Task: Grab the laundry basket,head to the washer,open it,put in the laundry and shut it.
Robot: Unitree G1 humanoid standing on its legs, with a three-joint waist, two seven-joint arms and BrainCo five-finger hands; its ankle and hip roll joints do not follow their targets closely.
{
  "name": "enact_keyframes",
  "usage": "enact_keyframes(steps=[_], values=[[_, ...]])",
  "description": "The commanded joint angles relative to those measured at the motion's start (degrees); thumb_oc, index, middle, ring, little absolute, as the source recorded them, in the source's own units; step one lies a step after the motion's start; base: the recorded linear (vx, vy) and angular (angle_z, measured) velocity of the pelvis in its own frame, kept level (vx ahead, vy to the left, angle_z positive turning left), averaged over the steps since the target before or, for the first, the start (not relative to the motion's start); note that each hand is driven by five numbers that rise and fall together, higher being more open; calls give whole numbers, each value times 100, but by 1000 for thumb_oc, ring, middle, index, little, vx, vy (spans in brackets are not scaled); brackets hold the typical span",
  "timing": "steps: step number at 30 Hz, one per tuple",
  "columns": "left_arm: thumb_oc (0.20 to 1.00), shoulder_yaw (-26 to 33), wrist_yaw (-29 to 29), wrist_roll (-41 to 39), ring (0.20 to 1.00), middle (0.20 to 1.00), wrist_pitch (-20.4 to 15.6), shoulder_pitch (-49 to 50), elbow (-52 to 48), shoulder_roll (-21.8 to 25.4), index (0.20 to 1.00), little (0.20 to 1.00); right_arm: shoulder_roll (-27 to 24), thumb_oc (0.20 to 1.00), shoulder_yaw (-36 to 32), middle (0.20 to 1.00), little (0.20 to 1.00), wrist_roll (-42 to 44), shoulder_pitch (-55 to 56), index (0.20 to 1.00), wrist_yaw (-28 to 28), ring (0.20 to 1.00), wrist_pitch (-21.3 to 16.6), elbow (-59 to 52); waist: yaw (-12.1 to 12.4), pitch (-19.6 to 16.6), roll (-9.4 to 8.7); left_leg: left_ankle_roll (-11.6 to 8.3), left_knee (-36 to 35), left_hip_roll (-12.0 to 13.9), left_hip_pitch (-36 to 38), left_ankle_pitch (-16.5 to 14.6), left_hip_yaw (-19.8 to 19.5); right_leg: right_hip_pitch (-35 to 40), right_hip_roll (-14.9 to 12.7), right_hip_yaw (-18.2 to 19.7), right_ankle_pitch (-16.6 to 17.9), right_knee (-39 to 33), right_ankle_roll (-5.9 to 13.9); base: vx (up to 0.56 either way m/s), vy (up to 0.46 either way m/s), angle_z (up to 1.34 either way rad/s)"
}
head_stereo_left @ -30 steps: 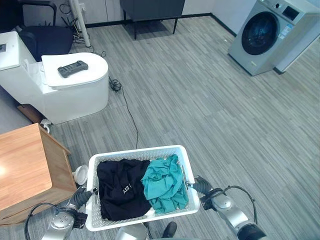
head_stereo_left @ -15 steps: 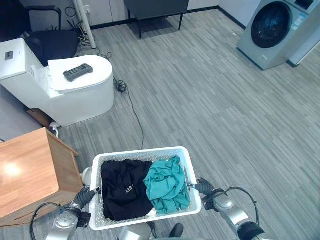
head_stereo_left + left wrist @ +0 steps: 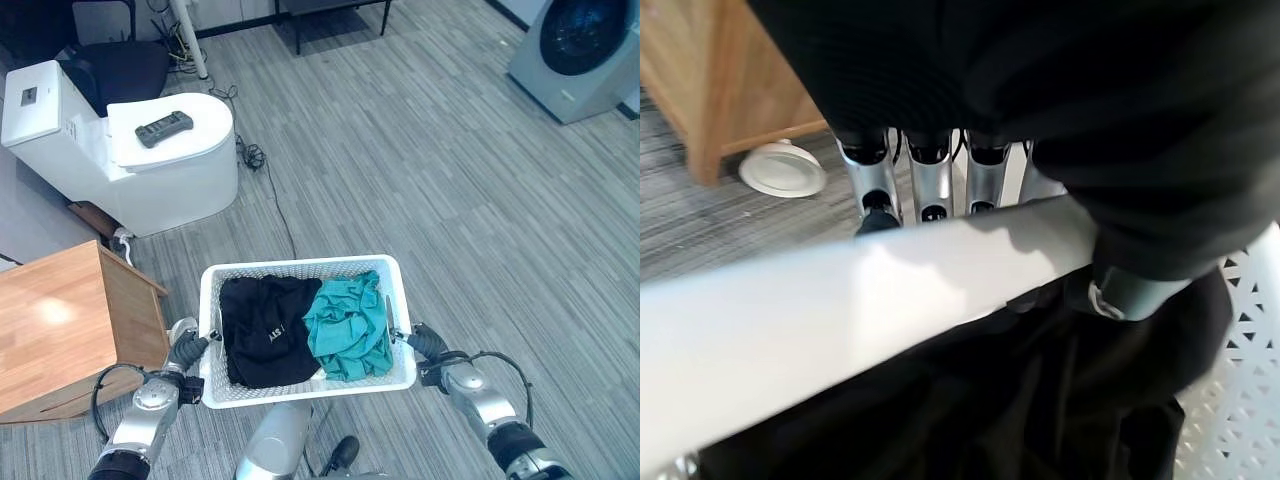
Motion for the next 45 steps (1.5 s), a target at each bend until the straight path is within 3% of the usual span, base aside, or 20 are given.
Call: enact_keyframes(steps=[1, 3, 4, 8, 14, 22, 24, 28, 30, 32, 34, 35, 36, 37, 38, 39, 41, 42, 43, 45], values=[[200, 829, -20, -714, 200, 200, -463, 117, -241, 305, 200, 200, 136, 200, -98, 200, 200, 547, 69, 200, 502, 200, -292, -538, 298, -517, -264, 729, -528, -355, 334, 1149, -251, 463, 228, 280, -307, 139, 554, 252, 114, -96], [200, 872, -26, -689, 200, 200, -444, 160, -224, 348, 200, 200, 194, 200, -63, 200, 200, 517, 89, 200, 515, 200, -295, -509, 330, -559, -299, 706, -567, -312, 402, 1239, -378, 471, 242, 339, -312, 190, 546, 169, 87, -127], [200, 1023, -57, -725, 200, 200, -426, 371, -225, 482, 200, 200, 416, 200, 17, 200, 200, 548, 144, 200, 546, 200, -255, -463, 434, -618, -470, 778, -460, -343, 600, 1200, -706, 534, 196, 449, -381, 301, 560, 188, 98, -90], [200, 1095, -62, -785, 200, 200, -445, 433, -265, 627, 200, 200, 504, 200, 54, 200, 200, 673, 271, 200, 584, 200, -205, -525, 525, -667, -631, 848, -226, -481, 560, 1011, -889, 498, 108, 479, -369, 317, 634, 118, 102, -25], [200, 1116, -52, -815, 200, 200, -462, 484, -293, 687, 200, 200, 534, 200, 154, 200, 200, 728, 316, 200, 618, 200, -152, -561, 602, -697, -746, 951, -39, -520, 449, 789, -933, 365, 14, 633, -259, 238, 734, 35, 68, 5], [200, 1039, 6, -835, 200, 200, -497, 428, -381, 691, 200, 200, 424, 200, 180, 200, 200, 687, 423, 200, 642, 200, -142, -744, 471, -626, -851, 935, 203, -571, 194, 644, -1044, 137, 61, 737, -79, -18, 779, -3, 19, -5], [200, 1041, 21, -803, 200, 200, -505, 409, -407, 718, 200, 200, 385, 200, 149, 200, 200, 664, 432, 200, 625, 200, -151, -763, 459, -582, -904, 938, 584, -645, 56, 448, -1000, 116, 28, 752, -66, -18, 819, 25, 57, 6], [200, 1179, 33, -664, 200, 200, -484, 507, -447, 836, 200, 200, 395, 200, -177, 200, 200, 620, 587, 200, 534, 200, -161, -800, 526, -561, -1055, 1107, 1259, -680, 268, -302, -833, 283, -223, 793, -53, 446, 1007, 151, 205, -11], [200, 1223, 24, -561, 200, 200, -458, 543, -450, 893, 200, 200, 452, 200, -314, 200, 200, 592, 637, 200, 491, 200, -164, -786, 508, -590, -1076, 1186, 1330, -711, 502, -480, -817, 288, -396, 799, 230, 853, 1143, 121, 270, -23], [200, 1219, 12, -534, 200, 200, -450, 555, -460, 890, 200, 200, 466, 200, -370, 200, 200, 547, 672, 200, 482, 200, -169, -736, 484, -634, -1072, 1248, 1350, -773, 601, -519, -838, 256, -505, 790, 452, 1128, 1217, 106, 309, -8], [200, 1182, 10, -412, 200, 200, -419, 575, -397, 883, 200, 200, 593, 200, -472, 200, 200, 498, 770, 200, 462, 200, -140, -715, 293, -716, -875, 1468, 1227, -867, 1088, -544, -911, -262, -841, 961, 1603, 2754, 1279, 123, 466, -5], [200, 1179, 11, -412, 200, 200, -420, 571, -395, 879, 200, 200, 589, 200, -475, 200, 200, 498, 769, 200, 462, 200, -140, -715, 292, -729, -869, 1467, 1207, -859, 1076, -516, -914, -283, -835, 964, 1622, 2749, 1282, 72, 481, 6], [200, 1136, -28, -397, 200, 200, -372, 584, -391, 830, 200, 200, 608, 200, -451, 200, 200, 444, 847, 200, 509, 200, -96, -720, 89, -720, -484, 1606, 1046, -774, 1432, -462, -1026, -811, -870, 969, 2072, 3947, 1265, 32, 303, 16], [200, 1138, -27, -395, 200, 200, -373, 586, -391, 816, 200, 200, 594, 200, -448, 200, 200, 444, 850, 200, 509, 200, -93, -725, 80, -718, -479, 1603, 1036, -784, 1427, -448, -1028, -843, -885, 974, 2057, 4000, 1269, 89, 491, 35], [200, 1042, -52, -365, 200, 200, -375, 544, -354, 769, 200, 200, 502, 200, -473, 200, 200, 409, 836, 200, 539, 200, -101, -737, -169, -638, -228, 1660, 868, -667, 1743, -356, -1151, -1508, -601, 1079, 1717, 4651, 1247, 91, 248, 32], [200, 1023, -33, -348, 200, 200, -385, 512, -334, 746, 200, 200, 481, 200, -458, 200, 200, 383, 787, 200, 558, 200, -111, -762, -260, -623, -176, 1674, 809, -647, 1879, -319, -1221, -1915, -443, 1072, 1466, 4568, 1232, 98, 248, 21], [200, 1035, -37, -349, 200, 200, -390, 503, -350, 713, 200, 200, 474, 200, -431, 200, 200, 395, 751, 200, 589, 200, -122, -782, -321, -623, -164, 1663, 755, -633, 2013, -282, -1249, -2184, -515, 853, 1382, 4277, 1220, 178, 78, 25], [200, 1065, -90, -374, 200, 200, -407, 511, -334, 717, 200, 200, 518, 200, -361, 200, 200, 448, 703, 200, 619, 200, -134, -790, -360, -598, -236, 1609, 772, -659, 2226, -408, -1186, -2234, -945, 429, 1448, 3125, 1239, 251, 48, 28], [200, 1070, -93, -376, 200, 200, -410, 516, -332, 721, 200, 200, 522, 200, -355, 200, 200, 449, 704, 200, 618, 200, -135, -788, -390, -582, -199, 1605, 766, -623, 2273, -425, -1224, -2138, -908, 375, 1470, 3041, 1234, 305, -90, 17], [200, 1030, -145, -328, 200, 200, -385, 534, -175, 893, 200, 200, 558, 200, -252, 200, 200, 504, 694, 200, 572, 200, -165, -730, -350, -445, -284, 1448, 1206, -610, 2434, -759, -1461, -1924, -909, 478, 1362, 1090, 1230, 325, -222, 5]])
